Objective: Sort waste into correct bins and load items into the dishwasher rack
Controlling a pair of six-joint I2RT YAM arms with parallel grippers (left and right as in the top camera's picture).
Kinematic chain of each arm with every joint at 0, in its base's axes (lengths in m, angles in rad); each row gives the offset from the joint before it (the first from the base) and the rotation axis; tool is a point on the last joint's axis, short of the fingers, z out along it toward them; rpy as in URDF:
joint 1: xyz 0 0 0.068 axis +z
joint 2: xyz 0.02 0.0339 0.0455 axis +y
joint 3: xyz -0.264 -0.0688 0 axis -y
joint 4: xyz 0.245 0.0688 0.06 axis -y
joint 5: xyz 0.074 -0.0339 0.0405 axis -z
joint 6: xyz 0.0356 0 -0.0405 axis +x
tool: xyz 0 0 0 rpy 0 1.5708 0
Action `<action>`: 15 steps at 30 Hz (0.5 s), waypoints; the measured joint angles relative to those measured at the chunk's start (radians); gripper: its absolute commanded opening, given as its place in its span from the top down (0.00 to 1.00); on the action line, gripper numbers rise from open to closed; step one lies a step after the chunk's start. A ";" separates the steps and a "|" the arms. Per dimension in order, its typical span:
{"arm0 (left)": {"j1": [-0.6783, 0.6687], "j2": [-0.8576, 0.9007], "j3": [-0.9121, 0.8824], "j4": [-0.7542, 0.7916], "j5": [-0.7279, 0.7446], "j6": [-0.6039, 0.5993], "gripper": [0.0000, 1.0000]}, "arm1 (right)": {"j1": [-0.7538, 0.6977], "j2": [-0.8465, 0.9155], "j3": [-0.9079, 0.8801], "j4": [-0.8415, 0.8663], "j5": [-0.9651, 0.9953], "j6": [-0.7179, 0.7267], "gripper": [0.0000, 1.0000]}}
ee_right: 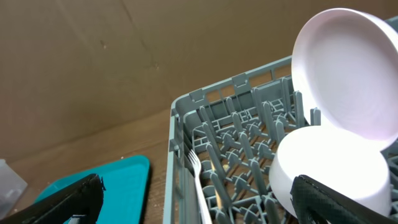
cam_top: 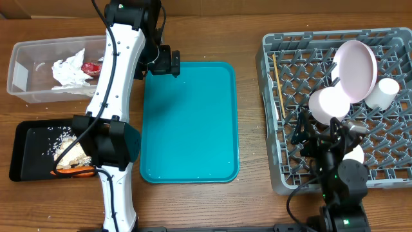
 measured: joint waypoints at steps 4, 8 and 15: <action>0.000 0.000 0.000 0.000 0.000 0.000 0.00 | 0.000 -0.089 -0.048 -0.002 -0.005 -0.032 0.00; 0.000 0.000 0.000 0.000 0.000 0.000 0.00 | 0.000 -0.213 -0.092 -0.002 -0.007 -0.049 0.00; 0.000 0.000 0.000 0.000 0.000 0.000 0.00 | -0.022 -0.338 -0.154 0.002 -0.043 -0.092 0.00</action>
